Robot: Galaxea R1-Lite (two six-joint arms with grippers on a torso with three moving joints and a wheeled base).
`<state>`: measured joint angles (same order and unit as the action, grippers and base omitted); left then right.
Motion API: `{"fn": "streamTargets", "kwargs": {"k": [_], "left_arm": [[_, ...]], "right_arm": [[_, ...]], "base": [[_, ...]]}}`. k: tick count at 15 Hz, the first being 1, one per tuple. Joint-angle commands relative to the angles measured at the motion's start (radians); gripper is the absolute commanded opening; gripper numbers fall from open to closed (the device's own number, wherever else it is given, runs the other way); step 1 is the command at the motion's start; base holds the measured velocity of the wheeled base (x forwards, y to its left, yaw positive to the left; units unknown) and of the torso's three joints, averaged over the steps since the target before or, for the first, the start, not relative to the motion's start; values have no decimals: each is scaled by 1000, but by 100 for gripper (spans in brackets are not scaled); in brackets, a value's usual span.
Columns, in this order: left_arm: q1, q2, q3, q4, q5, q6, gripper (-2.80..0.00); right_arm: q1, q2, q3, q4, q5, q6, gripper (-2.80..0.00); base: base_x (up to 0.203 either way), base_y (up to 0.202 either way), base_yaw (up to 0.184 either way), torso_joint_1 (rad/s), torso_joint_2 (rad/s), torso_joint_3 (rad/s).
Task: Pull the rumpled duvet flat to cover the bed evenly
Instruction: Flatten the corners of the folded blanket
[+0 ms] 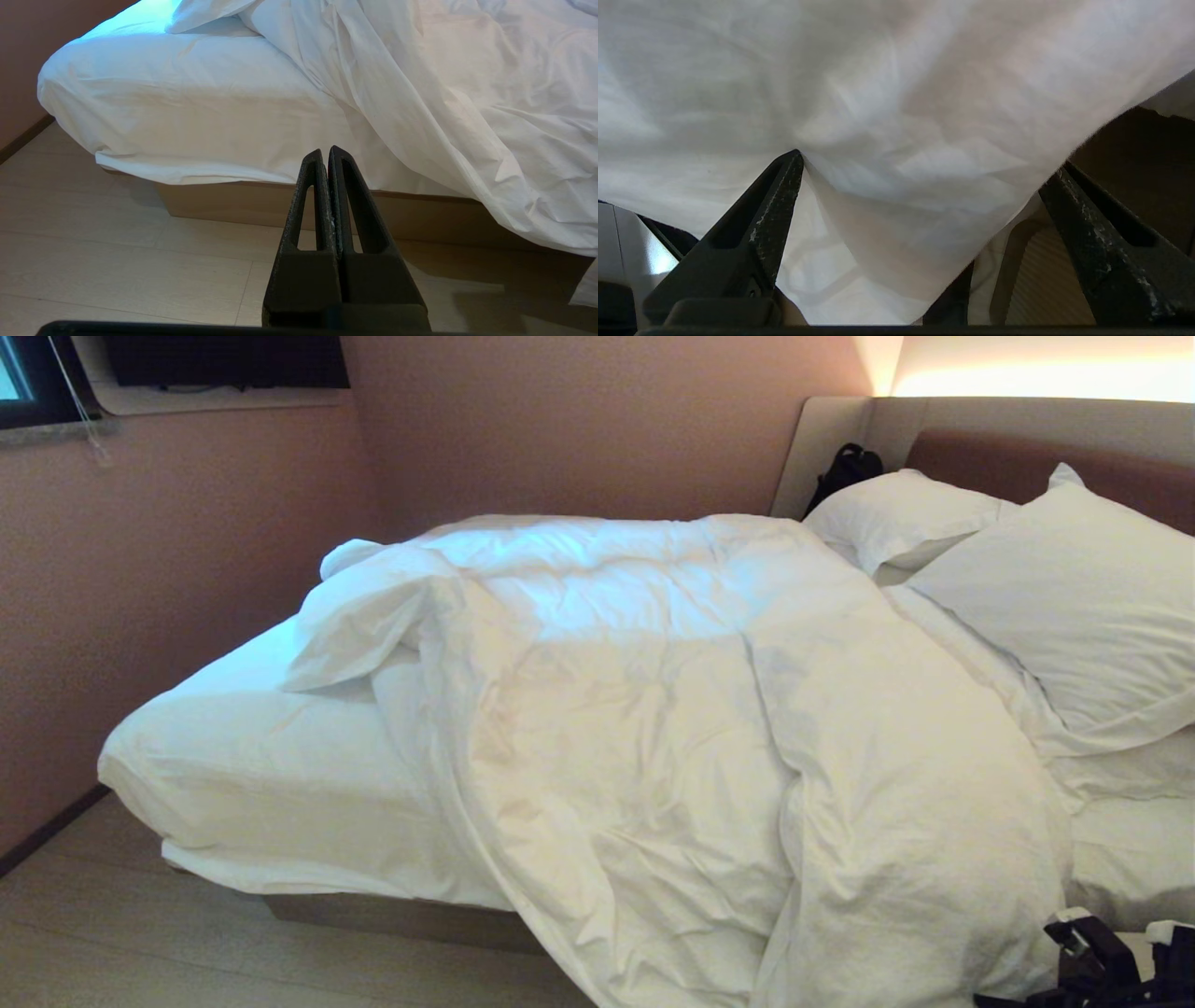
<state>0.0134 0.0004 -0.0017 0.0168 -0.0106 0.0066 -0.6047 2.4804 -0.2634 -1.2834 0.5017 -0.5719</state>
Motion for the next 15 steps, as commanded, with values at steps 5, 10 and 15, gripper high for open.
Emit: {"fn": "streamTargets", "kwargs": {"k": [5,10,15], "left_arm": [[0,0,0,0,-2,0,-280],[0,0,0,0,-2,0,-280],[0,0,0,0,0,0,-280]], "right_arm": [[17,12,-25,-10,3,-5,0],[30,20,-45,-11,1,-5,0],[43,28,-66,-10,0,-4,0]], "base": [[0,0,0,0,0,0],[0,0,0,0,0,0],[0,0,0,0,0,0]]}}
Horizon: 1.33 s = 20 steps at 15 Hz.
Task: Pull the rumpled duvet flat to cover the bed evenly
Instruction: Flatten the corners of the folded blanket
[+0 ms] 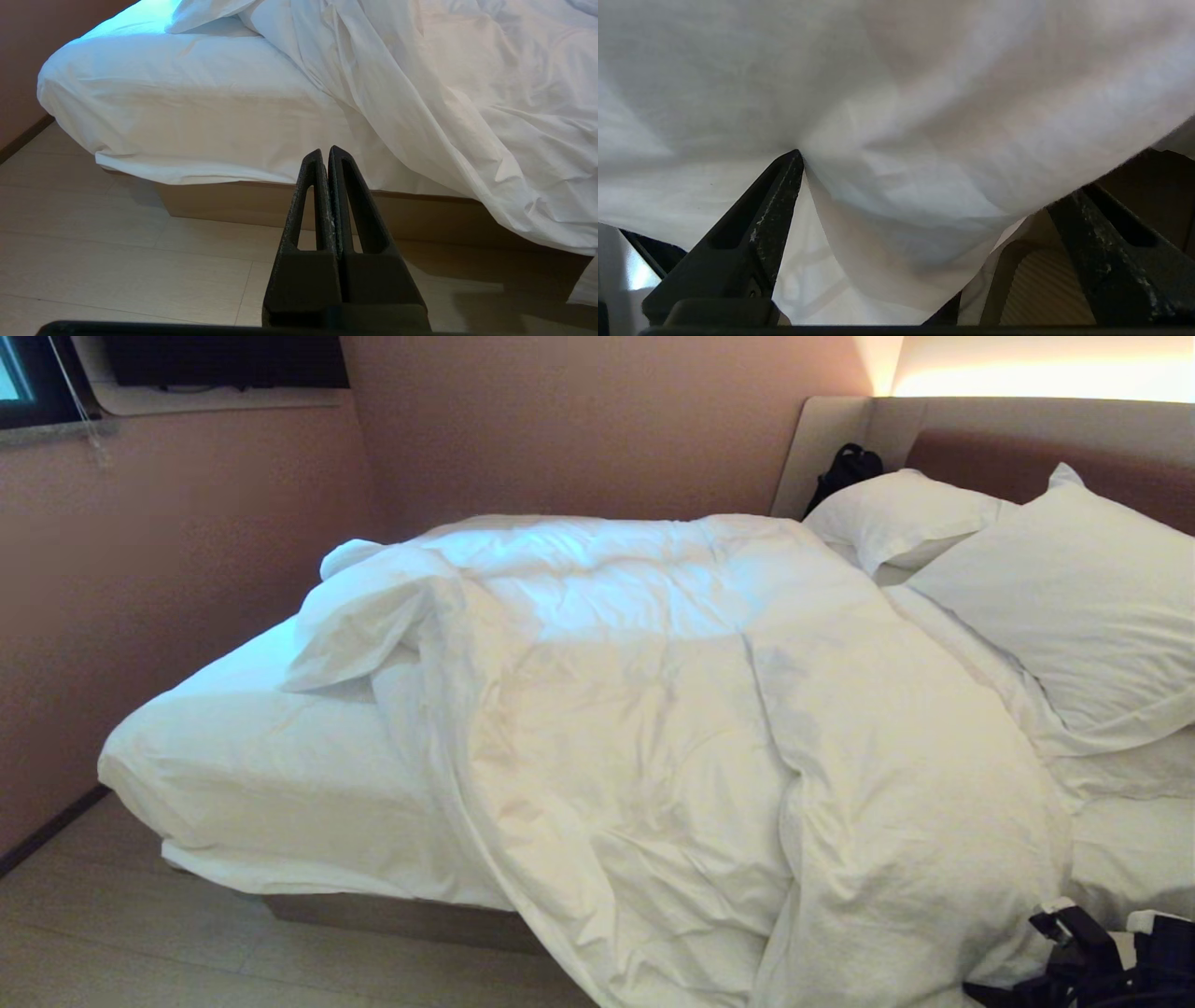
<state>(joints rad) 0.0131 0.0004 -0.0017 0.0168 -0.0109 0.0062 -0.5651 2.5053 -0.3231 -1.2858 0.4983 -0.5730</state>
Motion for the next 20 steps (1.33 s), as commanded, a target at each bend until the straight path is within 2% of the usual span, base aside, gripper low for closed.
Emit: {"fn": "streamTargets", "kwargs": {"k": [1,14,15,20], "left_arm": [[1,0,0,0,0,0,-280],[1,0,0,0,0,0,-280],[1,0,0,0,0,0,-280],[1,0,-1,0,-1,0,-280]], "right_arm": [[4,3,-7,-7,3,-2,0],[11,12,-14,-13,5,-5,0],[11,12,-14,-13,5,-5,-280],[11,18,-13,-26,5,-5,-280]], "base": [[0,0,0,0,0,0],[0,0,0,0,0,0],[0,0,0,0,0,0],[0,0,0,0,0,0]]}}
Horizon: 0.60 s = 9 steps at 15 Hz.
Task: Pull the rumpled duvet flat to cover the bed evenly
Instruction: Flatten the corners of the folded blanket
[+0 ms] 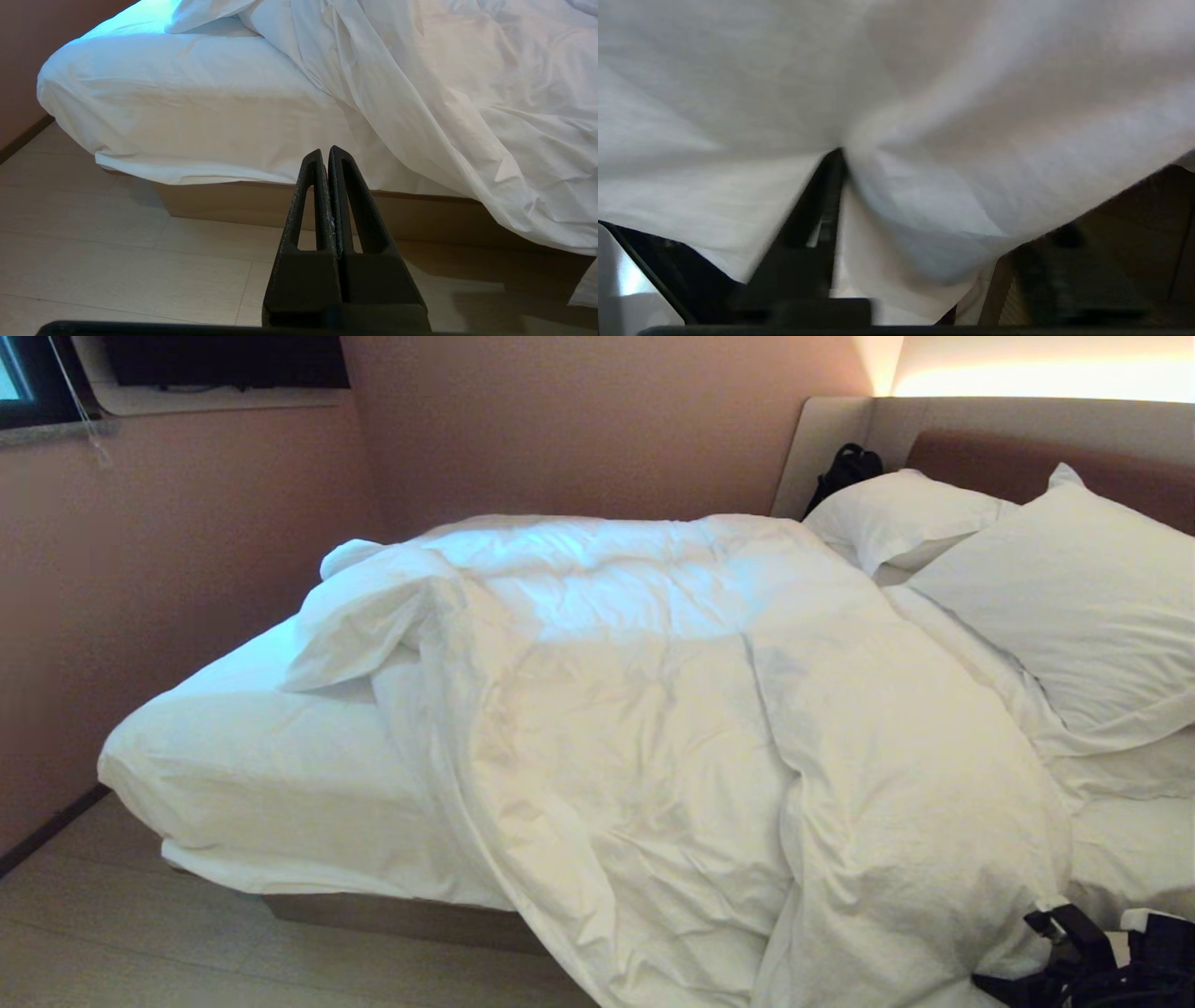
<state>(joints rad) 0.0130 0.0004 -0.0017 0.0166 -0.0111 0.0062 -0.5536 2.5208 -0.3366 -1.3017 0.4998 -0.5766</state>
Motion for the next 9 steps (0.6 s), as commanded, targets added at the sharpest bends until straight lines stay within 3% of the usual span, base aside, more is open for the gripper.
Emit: {"fn": "streamTargets", "kwargs": {"k": [1,9], "left_arm": [[1,0,0,0,0,0,-280],[1,0,0,0,0,0,-280]], "right_arm": [[0,3,1,-10,3,-3,-280],[0,3,2,-11,3,-3,-280]], "base": [[0,0,0,0,0,0],[0,0,0,0,0,0]]}}
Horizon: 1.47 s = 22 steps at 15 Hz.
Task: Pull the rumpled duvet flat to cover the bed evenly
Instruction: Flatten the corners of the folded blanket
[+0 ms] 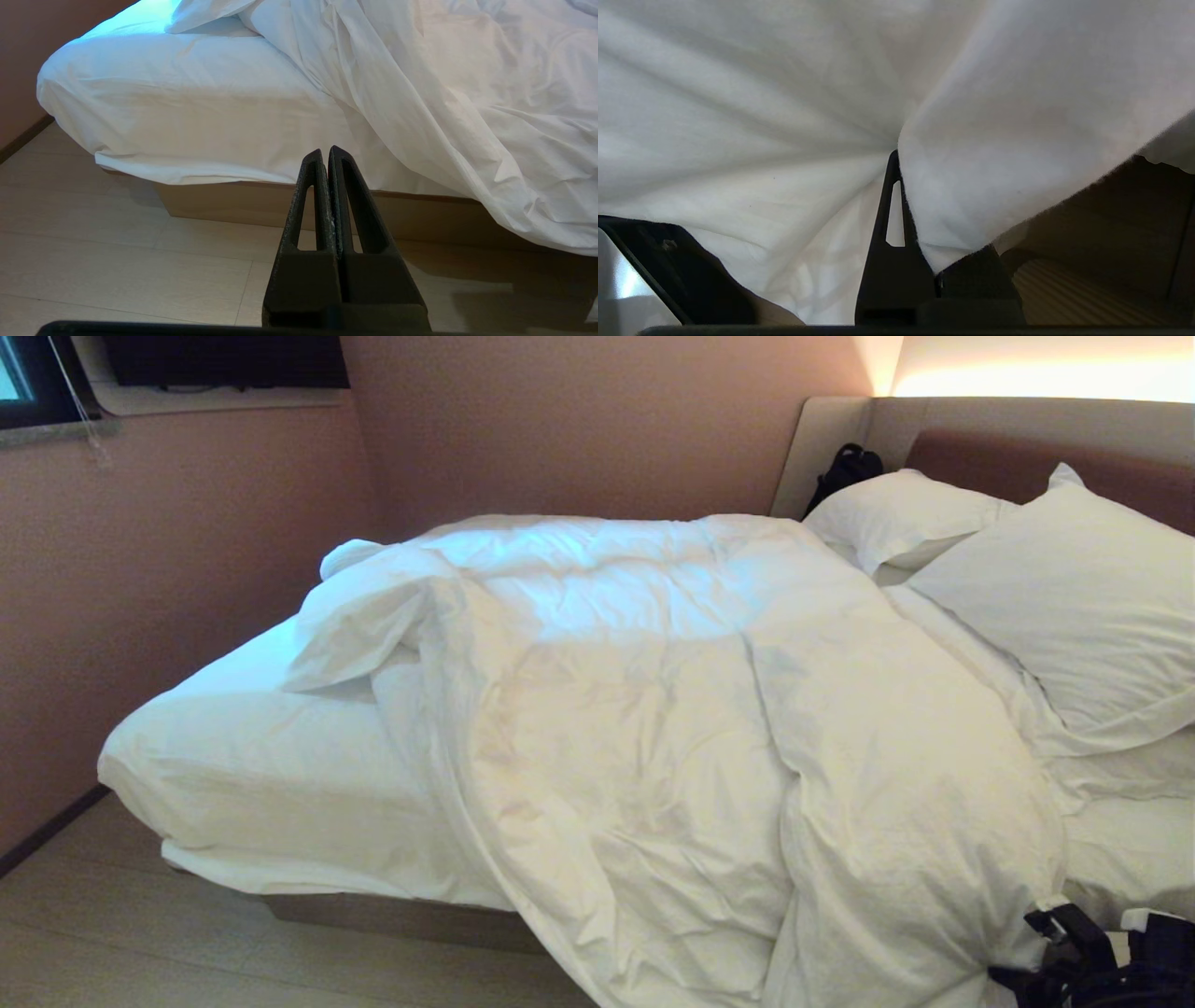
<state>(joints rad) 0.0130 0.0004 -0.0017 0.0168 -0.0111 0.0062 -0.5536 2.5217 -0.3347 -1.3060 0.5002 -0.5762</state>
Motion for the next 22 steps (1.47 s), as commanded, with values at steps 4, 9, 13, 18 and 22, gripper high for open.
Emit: {"fn": "streamTargets", "kwargs": {"k": [4,9,13,18,22], "left_arm": [[1,0,0,0,0,0,-280],[1,0,-1,0,0,0,-280],[1,0,0,0,0,0,-280],[1,0,0,0,0,0,-280],[1,0,0,0,-1,0,-280]], "right_arm": [[-1,2,0,-7,3,-4,-280],[0,2,2,-7,3,-4,-280],[0,2,2,-7,3,-4,-280],[-2,2,11,-8,1,-4,-280],[-2,14,38,-50,-29,-4,-280]], "base": [[0,0,0,0,0,0],[0,0,0,0,0,0],[0,0,0,0,0,0],[0,0,0,0,0,0],[0,0,0,0,0,0]]}}
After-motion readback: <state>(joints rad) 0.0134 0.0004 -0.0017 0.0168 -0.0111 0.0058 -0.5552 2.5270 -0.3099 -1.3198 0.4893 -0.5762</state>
